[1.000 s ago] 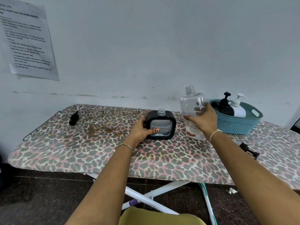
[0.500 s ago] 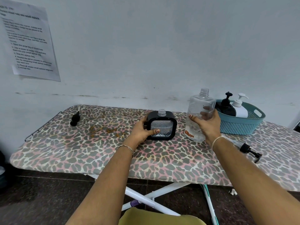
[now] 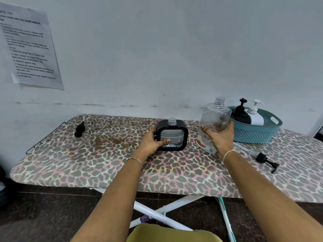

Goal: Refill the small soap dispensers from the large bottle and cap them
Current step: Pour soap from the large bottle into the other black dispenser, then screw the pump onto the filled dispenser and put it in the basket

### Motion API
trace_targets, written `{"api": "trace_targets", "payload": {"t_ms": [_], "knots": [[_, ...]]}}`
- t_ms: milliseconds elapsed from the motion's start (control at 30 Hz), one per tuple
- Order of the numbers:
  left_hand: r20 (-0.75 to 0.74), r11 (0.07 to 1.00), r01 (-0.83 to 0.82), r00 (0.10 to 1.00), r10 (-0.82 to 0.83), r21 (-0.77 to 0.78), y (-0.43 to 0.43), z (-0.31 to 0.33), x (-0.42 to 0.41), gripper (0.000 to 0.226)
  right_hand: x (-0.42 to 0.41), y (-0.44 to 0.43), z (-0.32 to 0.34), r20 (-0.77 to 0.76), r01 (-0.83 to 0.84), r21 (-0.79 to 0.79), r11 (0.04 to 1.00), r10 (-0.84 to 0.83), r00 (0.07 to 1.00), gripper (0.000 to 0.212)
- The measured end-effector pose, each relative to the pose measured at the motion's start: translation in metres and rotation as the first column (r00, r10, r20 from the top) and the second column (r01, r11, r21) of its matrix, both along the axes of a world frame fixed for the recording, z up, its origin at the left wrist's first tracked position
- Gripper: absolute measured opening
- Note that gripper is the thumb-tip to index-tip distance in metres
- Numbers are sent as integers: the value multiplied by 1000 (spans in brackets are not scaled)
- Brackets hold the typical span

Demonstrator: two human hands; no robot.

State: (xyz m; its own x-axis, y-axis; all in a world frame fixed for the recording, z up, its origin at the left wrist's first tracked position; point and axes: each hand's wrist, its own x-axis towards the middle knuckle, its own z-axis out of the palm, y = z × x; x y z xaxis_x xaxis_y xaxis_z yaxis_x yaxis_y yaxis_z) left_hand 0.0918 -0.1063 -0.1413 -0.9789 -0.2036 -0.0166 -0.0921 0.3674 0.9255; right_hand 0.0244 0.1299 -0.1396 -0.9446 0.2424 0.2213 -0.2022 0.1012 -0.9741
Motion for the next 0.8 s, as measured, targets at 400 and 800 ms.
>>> {"api": "trace_targets", "payload": {"t_ms": [400,800], "knots": [[7,983,-90,996,92,-158,12,4,12,84,31,-4,-5,-38,126,126,984,-122,992,107],[-99,960,-248,967,236,-130,-19,9,66,62,100,-56,-7,118,50,528,848,-132,984,108]]}}
